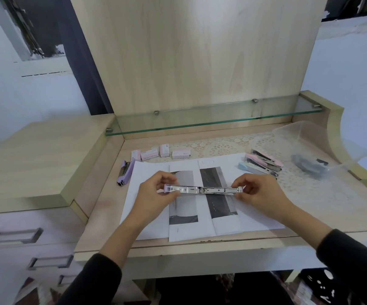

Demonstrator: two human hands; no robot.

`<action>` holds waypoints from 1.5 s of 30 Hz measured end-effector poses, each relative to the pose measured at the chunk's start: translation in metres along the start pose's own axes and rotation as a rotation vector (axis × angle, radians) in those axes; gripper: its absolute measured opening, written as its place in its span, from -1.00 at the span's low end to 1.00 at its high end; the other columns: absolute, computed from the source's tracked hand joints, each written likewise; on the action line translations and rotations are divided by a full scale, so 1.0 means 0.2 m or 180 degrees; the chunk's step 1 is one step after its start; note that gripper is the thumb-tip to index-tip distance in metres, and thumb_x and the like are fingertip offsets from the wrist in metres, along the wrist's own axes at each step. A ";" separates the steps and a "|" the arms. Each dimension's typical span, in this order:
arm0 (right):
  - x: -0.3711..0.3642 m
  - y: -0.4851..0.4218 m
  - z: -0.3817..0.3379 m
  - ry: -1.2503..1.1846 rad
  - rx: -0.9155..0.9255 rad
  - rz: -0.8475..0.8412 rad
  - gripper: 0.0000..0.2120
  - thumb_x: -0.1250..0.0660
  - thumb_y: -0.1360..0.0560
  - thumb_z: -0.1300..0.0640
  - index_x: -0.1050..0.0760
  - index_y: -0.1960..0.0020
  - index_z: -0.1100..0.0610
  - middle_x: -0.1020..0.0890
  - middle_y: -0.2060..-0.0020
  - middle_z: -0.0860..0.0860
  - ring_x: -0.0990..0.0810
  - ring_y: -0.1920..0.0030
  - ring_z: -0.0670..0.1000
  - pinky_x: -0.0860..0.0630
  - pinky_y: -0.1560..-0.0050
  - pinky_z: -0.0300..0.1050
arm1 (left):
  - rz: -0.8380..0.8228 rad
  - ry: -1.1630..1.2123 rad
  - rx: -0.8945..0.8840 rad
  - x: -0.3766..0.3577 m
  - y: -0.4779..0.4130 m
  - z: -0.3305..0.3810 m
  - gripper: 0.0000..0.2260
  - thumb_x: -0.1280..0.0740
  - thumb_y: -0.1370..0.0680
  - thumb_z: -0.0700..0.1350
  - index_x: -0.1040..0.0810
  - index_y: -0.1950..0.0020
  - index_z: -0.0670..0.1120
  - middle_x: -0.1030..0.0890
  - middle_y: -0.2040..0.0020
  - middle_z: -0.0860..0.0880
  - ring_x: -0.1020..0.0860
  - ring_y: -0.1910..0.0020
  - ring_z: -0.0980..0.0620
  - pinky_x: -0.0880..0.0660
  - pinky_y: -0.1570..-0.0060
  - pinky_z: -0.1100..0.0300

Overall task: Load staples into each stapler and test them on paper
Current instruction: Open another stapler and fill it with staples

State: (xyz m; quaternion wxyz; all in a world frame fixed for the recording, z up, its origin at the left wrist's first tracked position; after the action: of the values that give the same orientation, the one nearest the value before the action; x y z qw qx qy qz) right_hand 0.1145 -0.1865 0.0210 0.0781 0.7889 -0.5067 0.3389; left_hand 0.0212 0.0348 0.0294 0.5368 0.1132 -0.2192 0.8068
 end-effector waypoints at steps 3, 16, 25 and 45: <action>-0.01 0.00 0.00 0.0160 0.0149 0.0171 -0.85 -0.43 -0.31 0.38 -0.63 0.20 0.17 -0.53 0.49 -0.20 -0.50 0.41 -0.25 -0.38 0.33 -0.48 | -0.0056 -0.0570 0.0010 0.00 0.00 -0.03 -0.84 -0.43 -0.42 -0.28 -0.57 0.12 -0.03 -0.60 0.15 0.07 -0.52 0.21 0.24 -0.41 0.21 0.51; -0.06 0.01 -0.03 0.0459 0.0615 0.0445 -0.84 -0.47 -0.26 0.35 -0.64 0.21 0.15 -0.56 0.37 -0.01 -0.42 0.45 -0.11 -0.34 0.30 -0.49 | -0.0928 -0.2539 -0.2427 -0.41 0.03 0.21 -0.66 -0.36 -0.44 -0.19 -0.53 -0.22 -0.05 -0.64 0.03 -0.05 -0.58 0.12 -0.07 -0.53 0.15 0.12; -0.07 0.01 -0.03 0.0535 0.0660 0.0479 -0.91 -0.47 -0.29 0.30 -0.63 0.22 0.19 -0.62 0.34 0.09 -0.46 0.35 -0.04 -0.37 0.28 -0.22 | -0.0947 -0.2819 -0.2874 -0.46 0.01 0.17 -0.45 -0.46 -0.33 -0.38 -0.51 -0.26 0.00 -0.56 0.19 -0.10 -0.49 0.30 -0.05 -0.40 0.43 0.23; -0.08 0.00 -0.03 0.0529 0.0644 0.0411 -0.92 -0.44 -0.34 0.32 -0.60 0.17 0.27 -0.59 0.30 0.16 -0.39 0.31 -0.02 -0.23 0.28 -0.41 | -0.1202 -0.3016 -0.3864 -0.47 -0.02 0.19 -0.58 -0.42 -0.42 -0.28 -0.33 -0.19 -0.08 -0.54 0.31 -0.09 -0.46 0.52 -0.05 -0.41 0.64 0.18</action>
State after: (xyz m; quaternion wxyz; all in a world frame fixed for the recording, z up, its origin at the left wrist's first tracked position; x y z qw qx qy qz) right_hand 0.1074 -0.1724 0.0148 0.0179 0.7277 -0.5114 0.4567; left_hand 0.0599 -0.0595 0.0237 0.4821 0.1674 -0.8031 0.3074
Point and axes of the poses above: each hand's wrist, its own y-axis away from the middle knuckle, its own x-axis out of the back of the hand, z = x × y, the point moved 8 cm from there along -y, towards the middle knuckle
